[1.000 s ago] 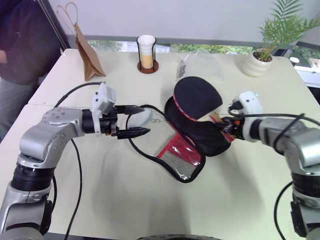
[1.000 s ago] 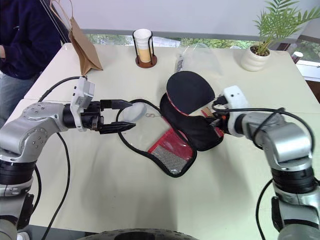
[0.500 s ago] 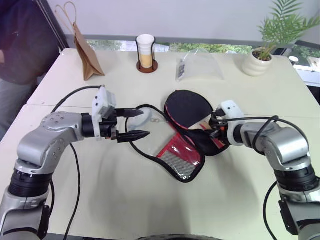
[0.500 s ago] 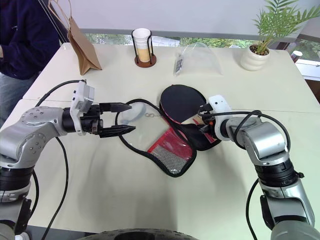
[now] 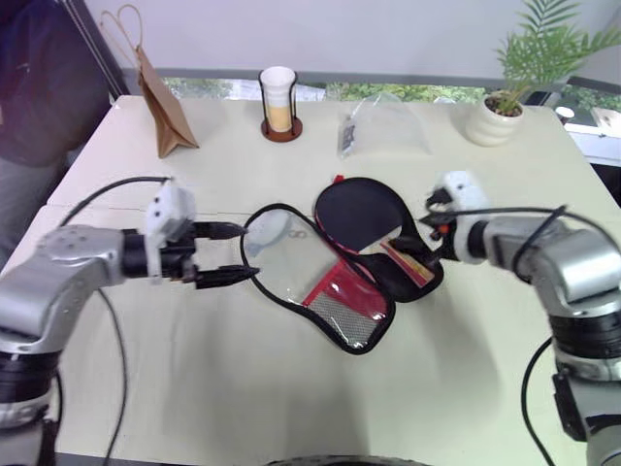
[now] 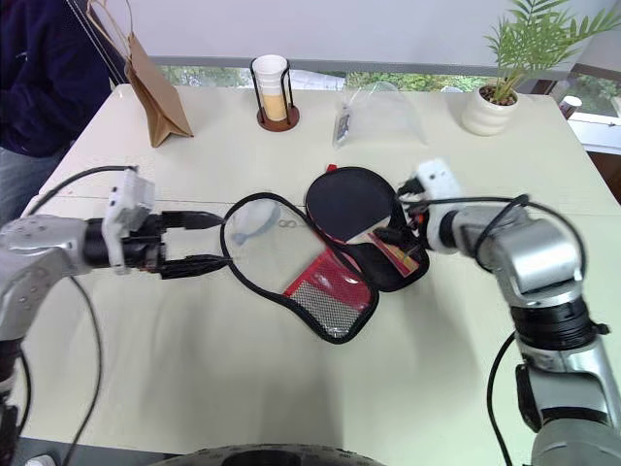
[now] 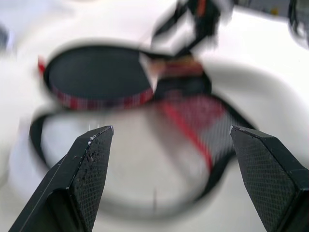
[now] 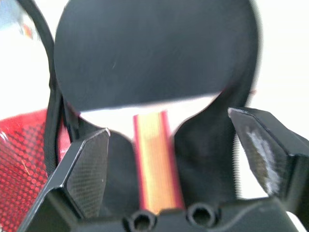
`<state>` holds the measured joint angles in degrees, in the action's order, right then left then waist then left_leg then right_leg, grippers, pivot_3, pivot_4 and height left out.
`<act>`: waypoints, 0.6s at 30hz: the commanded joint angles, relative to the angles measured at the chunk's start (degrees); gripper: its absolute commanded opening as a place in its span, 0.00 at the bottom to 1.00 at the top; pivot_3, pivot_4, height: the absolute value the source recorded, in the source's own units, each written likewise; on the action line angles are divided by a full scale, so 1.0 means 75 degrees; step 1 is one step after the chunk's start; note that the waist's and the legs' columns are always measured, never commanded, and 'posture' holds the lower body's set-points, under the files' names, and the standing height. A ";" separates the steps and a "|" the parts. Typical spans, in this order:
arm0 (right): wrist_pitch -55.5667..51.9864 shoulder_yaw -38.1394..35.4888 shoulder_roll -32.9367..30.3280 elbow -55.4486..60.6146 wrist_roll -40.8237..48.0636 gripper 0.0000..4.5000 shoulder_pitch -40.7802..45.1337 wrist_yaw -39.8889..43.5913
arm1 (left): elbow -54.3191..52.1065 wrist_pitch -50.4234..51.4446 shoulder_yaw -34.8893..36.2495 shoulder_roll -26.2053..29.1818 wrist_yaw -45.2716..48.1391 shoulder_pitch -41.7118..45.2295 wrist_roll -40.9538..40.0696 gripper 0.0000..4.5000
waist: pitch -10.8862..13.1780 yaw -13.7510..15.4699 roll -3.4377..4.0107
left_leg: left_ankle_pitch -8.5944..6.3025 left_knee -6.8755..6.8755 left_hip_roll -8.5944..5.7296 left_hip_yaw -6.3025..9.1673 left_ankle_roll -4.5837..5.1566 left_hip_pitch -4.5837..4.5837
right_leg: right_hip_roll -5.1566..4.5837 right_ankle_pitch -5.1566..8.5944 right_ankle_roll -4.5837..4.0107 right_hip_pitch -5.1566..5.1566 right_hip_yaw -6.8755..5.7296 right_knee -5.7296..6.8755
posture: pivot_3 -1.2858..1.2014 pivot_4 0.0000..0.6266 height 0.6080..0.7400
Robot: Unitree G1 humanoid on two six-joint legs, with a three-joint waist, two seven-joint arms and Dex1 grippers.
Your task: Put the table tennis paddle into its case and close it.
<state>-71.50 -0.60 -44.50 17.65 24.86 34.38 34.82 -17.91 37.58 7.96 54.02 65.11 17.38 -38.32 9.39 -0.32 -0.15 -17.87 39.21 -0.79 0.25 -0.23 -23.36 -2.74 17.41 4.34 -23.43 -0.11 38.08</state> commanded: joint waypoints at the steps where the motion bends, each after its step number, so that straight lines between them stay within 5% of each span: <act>1: 0.0476 -0.0359 -0.0277 0.0465 0.0392 0.99 0.0094 0.0568 | 0.0325 -0.0652 0.0377 0.0570 0.0587 -0.0450 0.0435 0.89 | 0.0000 -0.0040 0.0001 | -0.0001 0.0000 0.0000 -0.0001 0.0001 0.0001 | -0.0001 0.0000 0.0000 0.0001 0.0000 -0.0002 | 0.52 0.24 1.00; 7: 0.0968 -0.0395 -0.0637 0.0320 0.0416 0.99 0.0162 0.0868 | 0.1186 -0.2002 -0.0029 0.0649 0.0921 -0.1130 0.1450 0.89 | 0.0001 -0.0029 0.0003 | -0.0004 -0.0005 0.0000 -0.0002 0.0007 0.0001 | -0.0004 0.0000 0.0000 -0.0001 0.0001 -0.0005 | 0.52 0.24 1.00; 18: 0.1084 -0.0645 -0.1233 0.0196 0.0402 0.99 0.0366 0.0938 | 0.2240 -0.3323 -0.2133 -0.1884 0.0371 0.0387 0.2816 0.89 | -0.0001 0.0042 -0.0002 | -0.0009 0.0004 -0.0016 -0.0004 0.0016 -0.0002 | -0.0018 -0.0001 0.0001 0.0001 -0.0001 0.0006 | 0.52 0.24 1.00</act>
<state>-64.02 -3.09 -52.67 17.73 27.79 36.09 41.93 -1.36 14.14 -7.85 40.14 68.08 19.04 -17.78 9.38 0.00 -0.16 -17.93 39.24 -0.92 0.22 -0.12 -23.39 -2.88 17.40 4.34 -23.43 -0.11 38.12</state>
